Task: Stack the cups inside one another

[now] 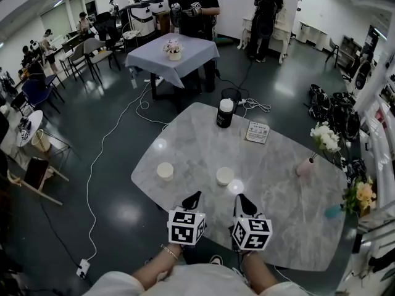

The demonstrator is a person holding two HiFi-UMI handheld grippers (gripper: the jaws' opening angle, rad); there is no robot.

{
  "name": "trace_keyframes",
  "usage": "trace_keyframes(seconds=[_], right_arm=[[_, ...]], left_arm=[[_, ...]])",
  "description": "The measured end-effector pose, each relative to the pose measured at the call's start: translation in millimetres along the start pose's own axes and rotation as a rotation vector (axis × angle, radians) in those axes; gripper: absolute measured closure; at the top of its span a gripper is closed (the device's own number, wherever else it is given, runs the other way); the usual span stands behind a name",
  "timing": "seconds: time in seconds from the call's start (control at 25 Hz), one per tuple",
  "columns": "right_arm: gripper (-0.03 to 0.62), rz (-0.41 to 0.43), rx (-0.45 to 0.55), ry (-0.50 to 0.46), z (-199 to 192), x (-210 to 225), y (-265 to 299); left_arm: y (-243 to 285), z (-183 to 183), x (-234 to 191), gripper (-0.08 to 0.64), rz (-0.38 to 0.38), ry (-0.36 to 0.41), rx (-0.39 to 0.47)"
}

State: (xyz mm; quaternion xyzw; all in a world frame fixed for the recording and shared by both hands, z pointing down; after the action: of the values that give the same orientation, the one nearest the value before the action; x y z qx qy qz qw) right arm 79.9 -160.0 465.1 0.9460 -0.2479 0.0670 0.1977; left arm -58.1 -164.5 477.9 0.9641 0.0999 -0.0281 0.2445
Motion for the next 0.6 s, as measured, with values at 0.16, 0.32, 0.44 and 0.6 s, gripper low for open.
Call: trace_keyframes(seconds=[0.16,0.32,0.44,0.6], right_arm=[[0.577,-0.011,-0.003,0.0,-0.9,0.6,-3.9],[0.577,-0.025,-0.001,0.004,-2.5,1.4,-6.0],[0.577,-0.033,-0.002,0.01,-4.8,0.4,-7.5],[0.577,-0.04,-0.002,0.016,-7.4,-2.2,-9.3]], left_arm=[[-0.3,1.6,3.1,0.563,-0.015,0.002,0.0],[-1.1,2.9,4.7,0.563,-0.032,0.012,0.013],[-1.4,1.9,4.0,0.563,-0.039,0.015,0.01],[-2.5,-1.2,4.5,0.563,-0.059,0.008,-0.003]])
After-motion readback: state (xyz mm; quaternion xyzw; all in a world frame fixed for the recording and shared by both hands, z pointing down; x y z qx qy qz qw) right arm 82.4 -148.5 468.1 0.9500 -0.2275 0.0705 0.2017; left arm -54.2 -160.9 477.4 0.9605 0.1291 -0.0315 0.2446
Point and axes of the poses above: the fingertips, and each gripper's own axes: y forward along the fingers, x to its right, z out of its top, the point moved 1 cm from there along -y, backward along the fingers, and after that the axes turned 12 degrees about z, right-handed, at the moved point
